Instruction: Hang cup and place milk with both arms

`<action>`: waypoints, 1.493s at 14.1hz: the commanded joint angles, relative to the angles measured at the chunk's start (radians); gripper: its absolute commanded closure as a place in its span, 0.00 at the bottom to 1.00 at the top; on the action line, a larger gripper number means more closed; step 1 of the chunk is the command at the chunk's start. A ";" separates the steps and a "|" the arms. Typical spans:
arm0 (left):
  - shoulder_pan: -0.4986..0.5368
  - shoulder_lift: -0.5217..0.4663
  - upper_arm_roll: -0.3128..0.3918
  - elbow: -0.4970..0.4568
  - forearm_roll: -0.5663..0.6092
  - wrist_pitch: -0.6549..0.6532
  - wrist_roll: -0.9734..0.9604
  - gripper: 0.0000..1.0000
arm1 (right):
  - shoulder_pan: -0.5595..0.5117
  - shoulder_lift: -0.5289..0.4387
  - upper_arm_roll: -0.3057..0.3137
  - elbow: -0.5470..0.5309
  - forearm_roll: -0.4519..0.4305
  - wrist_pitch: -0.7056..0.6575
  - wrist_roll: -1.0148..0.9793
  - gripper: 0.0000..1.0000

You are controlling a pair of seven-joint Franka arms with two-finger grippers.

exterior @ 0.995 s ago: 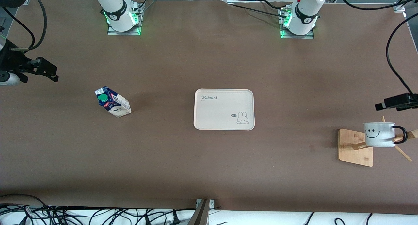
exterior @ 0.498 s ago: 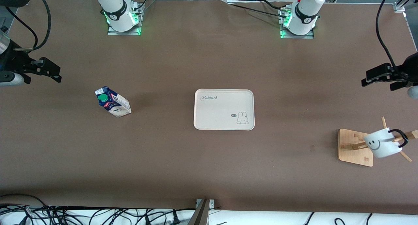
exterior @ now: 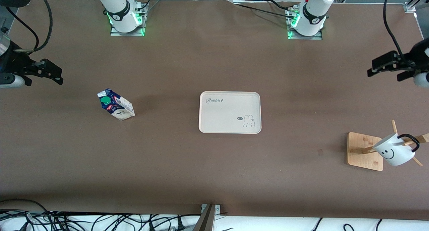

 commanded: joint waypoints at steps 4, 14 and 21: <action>-0.032 -0.157 0.013 -0.241 0.033 0.089 -0.002 0.00 | 0.004 0.007 0.001 0.022 -0.007 -0.001 0.010 0.00; -0.016 -0.114 0.027 -0.183 0.037 -0.019 -0.005 0.00 | -0.001 0.008 -0.002 0.022 -0.003 0.007 0.013 0.00; -0.019 -0.102 0.017 -0.175 0.147 -0.003 -0.011 0.00 | -0.001 0.008 -0.002 0.022 0.002 0.007 0.013 0.00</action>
